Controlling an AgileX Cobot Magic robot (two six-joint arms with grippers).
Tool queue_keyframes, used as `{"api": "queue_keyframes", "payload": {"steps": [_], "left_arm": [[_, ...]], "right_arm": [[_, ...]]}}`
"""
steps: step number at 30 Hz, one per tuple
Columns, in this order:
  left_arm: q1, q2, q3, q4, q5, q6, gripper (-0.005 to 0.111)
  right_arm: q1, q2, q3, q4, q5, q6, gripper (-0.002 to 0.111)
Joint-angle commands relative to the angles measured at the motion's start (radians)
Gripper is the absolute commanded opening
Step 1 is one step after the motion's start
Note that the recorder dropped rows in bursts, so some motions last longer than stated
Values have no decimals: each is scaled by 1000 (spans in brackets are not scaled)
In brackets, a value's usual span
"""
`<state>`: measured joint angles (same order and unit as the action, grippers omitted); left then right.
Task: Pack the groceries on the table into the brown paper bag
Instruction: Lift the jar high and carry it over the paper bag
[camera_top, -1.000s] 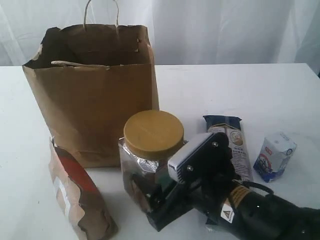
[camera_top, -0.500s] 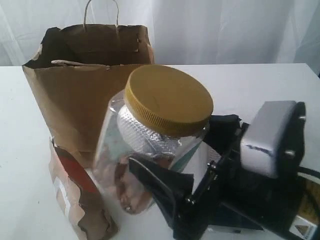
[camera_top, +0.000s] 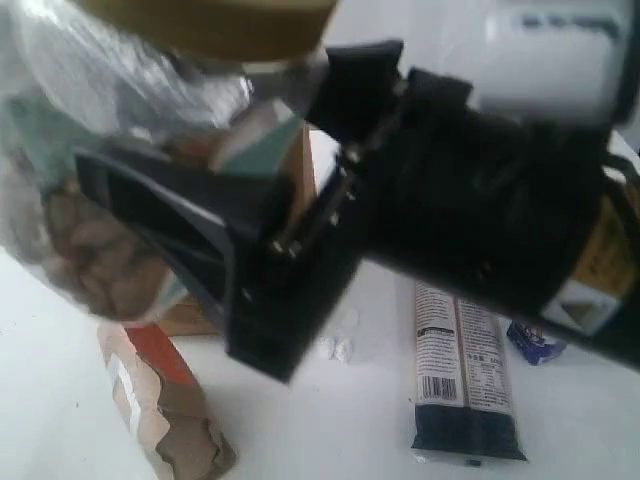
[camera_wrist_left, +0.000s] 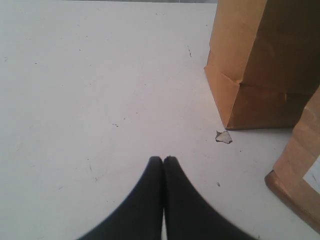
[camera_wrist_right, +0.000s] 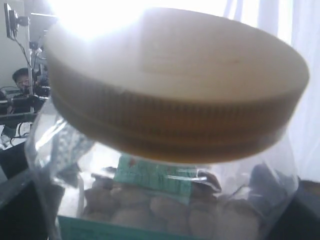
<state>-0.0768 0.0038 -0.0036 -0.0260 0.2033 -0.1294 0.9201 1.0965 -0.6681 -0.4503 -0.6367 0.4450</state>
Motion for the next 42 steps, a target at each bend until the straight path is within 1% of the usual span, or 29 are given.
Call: {"api": "queue_keyframes", "payload": {"steps": [1, 6, 9, 12, 17, 19, 24, 25, 26, 29, 41, 42], "left_arm": [[-6, -4, 4, -7, -2, 0, 0], [-6, -4, 4, -7, -2, 0, 0], [-6, -4, 4, -7, -2, 0, 0], [-6, -4, 4, -7, -2, 0, 0], [-6, -4, 4, -7, -2, 0, 0], [-6, -4, 4, -7, -2, 0, 0], [-6, -4, 4, -7, -2, 0, 0], [-6, -4, 4, -7, -2, 0, 0], [-6, -4, 4, -7, -2, 0, 0], [-6, -4, 4, -7, -2, 0, 0], [-6, -4, 4, -7, -2, 0, 0], [-6, -4, 4, -7, -2, 0, 0]], "right_arm": [[3, 104, -192, 4, -29, 4, 0], [3, 213, -402, 6, -23, 4, 0], [3, 268, -496, 8, 56, -37, 0], [3, 332, -556, 8, 143, -195, 0], [-13, 442, -606, 21, 174, -510, 0], [-28, 473, -623, 94, 182, -605, 0], [-87, 518, -636, 521, 193, -816, 0], [-101, 522, -636, 583, 188, -845, 0], [-115, 529, -636, 653, 185, -863, 0], [-145, 549, -636, 731, 163, -865, 0], [-148, 641, -636, 718, 166, -816, 0], [-148, 643, -636, 718, 187, -799, 0]]}}
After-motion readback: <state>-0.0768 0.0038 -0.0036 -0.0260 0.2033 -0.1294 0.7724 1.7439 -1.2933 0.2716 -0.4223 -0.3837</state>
